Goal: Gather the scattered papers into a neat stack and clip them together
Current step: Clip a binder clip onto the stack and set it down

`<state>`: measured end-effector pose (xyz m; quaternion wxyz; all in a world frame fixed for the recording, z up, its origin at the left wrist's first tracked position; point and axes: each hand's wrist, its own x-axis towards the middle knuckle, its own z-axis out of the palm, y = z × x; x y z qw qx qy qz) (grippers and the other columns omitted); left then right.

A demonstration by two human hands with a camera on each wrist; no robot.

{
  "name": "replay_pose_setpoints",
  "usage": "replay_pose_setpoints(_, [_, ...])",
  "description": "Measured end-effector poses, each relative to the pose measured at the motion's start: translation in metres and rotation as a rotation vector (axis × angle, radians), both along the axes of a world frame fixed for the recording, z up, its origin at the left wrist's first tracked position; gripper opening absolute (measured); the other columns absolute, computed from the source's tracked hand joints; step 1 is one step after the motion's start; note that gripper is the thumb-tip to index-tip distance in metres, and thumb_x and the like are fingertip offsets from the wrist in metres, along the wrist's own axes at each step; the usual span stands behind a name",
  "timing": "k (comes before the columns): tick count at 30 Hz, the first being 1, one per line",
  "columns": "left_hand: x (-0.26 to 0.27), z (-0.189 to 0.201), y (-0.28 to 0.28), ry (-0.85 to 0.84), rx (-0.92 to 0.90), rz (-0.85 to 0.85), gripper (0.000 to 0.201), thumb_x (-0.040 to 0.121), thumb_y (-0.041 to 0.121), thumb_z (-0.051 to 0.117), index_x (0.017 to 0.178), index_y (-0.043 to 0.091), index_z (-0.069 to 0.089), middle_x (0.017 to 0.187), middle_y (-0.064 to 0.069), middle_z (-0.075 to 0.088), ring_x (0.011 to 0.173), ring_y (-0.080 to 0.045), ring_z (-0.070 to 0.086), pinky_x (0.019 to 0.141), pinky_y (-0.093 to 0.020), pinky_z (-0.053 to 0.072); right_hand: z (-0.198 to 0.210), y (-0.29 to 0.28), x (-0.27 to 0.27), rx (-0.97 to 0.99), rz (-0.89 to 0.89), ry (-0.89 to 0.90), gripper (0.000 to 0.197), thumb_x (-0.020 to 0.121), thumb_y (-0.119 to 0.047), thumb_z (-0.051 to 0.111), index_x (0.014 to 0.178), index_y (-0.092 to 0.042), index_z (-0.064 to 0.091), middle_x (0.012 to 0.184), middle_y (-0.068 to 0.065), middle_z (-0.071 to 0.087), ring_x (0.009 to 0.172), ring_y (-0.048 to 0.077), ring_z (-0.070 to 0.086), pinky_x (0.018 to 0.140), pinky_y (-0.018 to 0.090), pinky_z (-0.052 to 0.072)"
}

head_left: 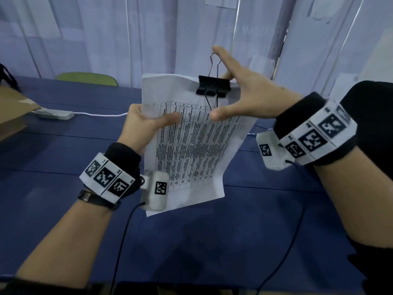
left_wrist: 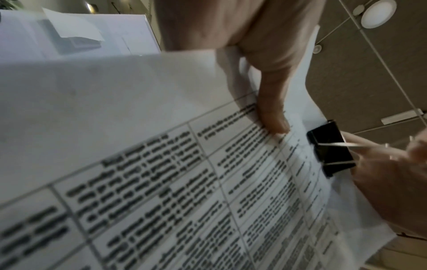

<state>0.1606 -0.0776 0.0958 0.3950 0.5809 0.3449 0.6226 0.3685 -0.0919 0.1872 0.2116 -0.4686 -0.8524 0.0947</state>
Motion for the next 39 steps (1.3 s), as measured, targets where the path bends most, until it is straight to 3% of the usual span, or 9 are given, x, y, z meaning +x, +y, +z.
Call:
replay_pose_setpoints(3, [0.002,0.005,-0.001,0.033,0.008,-0.021,0.019,0.073,-0.005,0.069,0.078,0.014,0.066,0.067,0.015,0.075,0.068,0.0,0.071,0.071,-0.018,0.058,-0.006,0.003,-0.015,0.26,-0.151,-0.226,0.138,0.049,-0.057,0.079,0.148,-0.018,-0.01,0.14,0.011,0.037,0.115,0.029,0.051,0.098,0.038,0.038])
replay_pose_setpoints(6, [0.004,0.004,-0.002,0.045,0.012,-0.029,0.02,0.074,-0.005,0.069,0.078,0.014,0.066,0.066,0.016,0.074,0.069,0.002,0.071,0.068,-0.015,0.056,-0.012,0.015,-0.022,0.406,-0.258,-0.299,0.13,0.05,-0.055,0.08,0.149,-0.017,0.003,0.127,0.011,0.041,0.089,0.026,0.05,0.079,0.034,0.037])
replay_pose_setpoints(8, [0.005,0.001,-0.002,0.047,0.006,-0.015,0.02,0.074,-0.003,0.07,0.077,0.017,0.067,0.066,0.017,0.074,0.069,0.003,0.071,0.07,-0.014,0.057,-0.016,0.019,-0.021,0.409,-0.261,-0.277,0.124,0.054,-0.054,0.079,0.149,-0.017,0.007,0.127,0.012,0.038,0.089,0.02,0.041,0.085,0.035,0.037])
replay_pose_setpoints(13, [0.005,0.0,0.0,0.029,0.028,0.008,0.027,0.073,-0.001,0.071,0.063,0.024,0.075,0.066,0.017,0.074,0.068,0.003,0.071,0.068,-0.015,0.057,-0.019,0.018,-0.023,0.55,-0.174,0.017,0.066,0.077,-0.037,0.066,0.134,-0.011,0.046,0.134,0.011,0.041,0.111,0.023,0.038,0.101,0.036,0.032])
replay_pose_setpoints(17, [0.003,0.001,0.001,0.003,0.04,0.002,0.033,0.074,-0.004,0.07,0.06,0.025,0.076,0.066,0.016,0.074,0.068,0.002,0.071,0.065,-0.015,0.056,-0.005,0.023,-0.03,0.459,-0.114,-0.002,0.037,0.081,-0.023,0.065,0.113,-0.005,0.063,0.128,0.01,0.057,0.122,0.024,0.046,0.099,0.022,0.028])
replay_pose_setpoints(25, [0.002,-0.002,0.003,0.013,0.042,-0.014,0.031,0.073,-0.004,0.071,0.061,0.025,0.076,0.068,0.015,0.075,0.07,-0.001,0.072,0.07,-0.02,0.058,0.013,0.024,-0.032,0.283,-0.073,-0.132,0.049,0.065,-0.027,0.08,0.1,-0.001,0.059,0.102,0.011,0.064,0.092,0.025,0.059,0.084,0.036,0.05])
replay_pose_setpoints(33, [0.005,-0.006,0.005,0.033,0.017,-0.018,0.031,0.074,-0.006,0.069,0.062,0.022,0.074,0.066,0.015,0.074,0.068,0.001,0.071,0.066,-0.016,0.057,0.017,0.037,-0.036,0.085,-0.025,-0.253,0.046,0.065,-0.023,0.081,0.06,-0.023,0.035,0.059,-0.007,0.04,0.053,0.008,0.036,0.051,0.024,0.029])
replay_pose_setpoints(36, [0.001,-0.006,0.007,0.029,0.015,-0.006,0.033,0.074,-0.005,0.069,0.061,0.024,0.076,0.066,0.016,0.074,0.069,0.001,0.071,0.069,-0.018,0.058,0.014,0.031,-0.034,0.121,-0.019,-0.198,0.036,0.065,-0.026,0.081,0.073,-0.017,0.047,0.065,-0.009,0.046,0.059,0.005,0.042,0.056,0.021,0.037])
replay_pose_setpoints(39, [-0.002,-0.005,0.005,0.01,0.021,0.0,0.033,0.073,-0.003,0.07,0.061,0.026,0.076,0.067,0.016,0.074,0.069,0.001,0.071,0.07,-0.018,0.057,0.005,0.022,-0.019,0.204,0.01,-0.001,0.057,0.06,-0.032,0.082,0.106,-0.009,0.059,0.101,0.001,0.064,0.093,0.015,0.059,0.09,0.027,0.048])
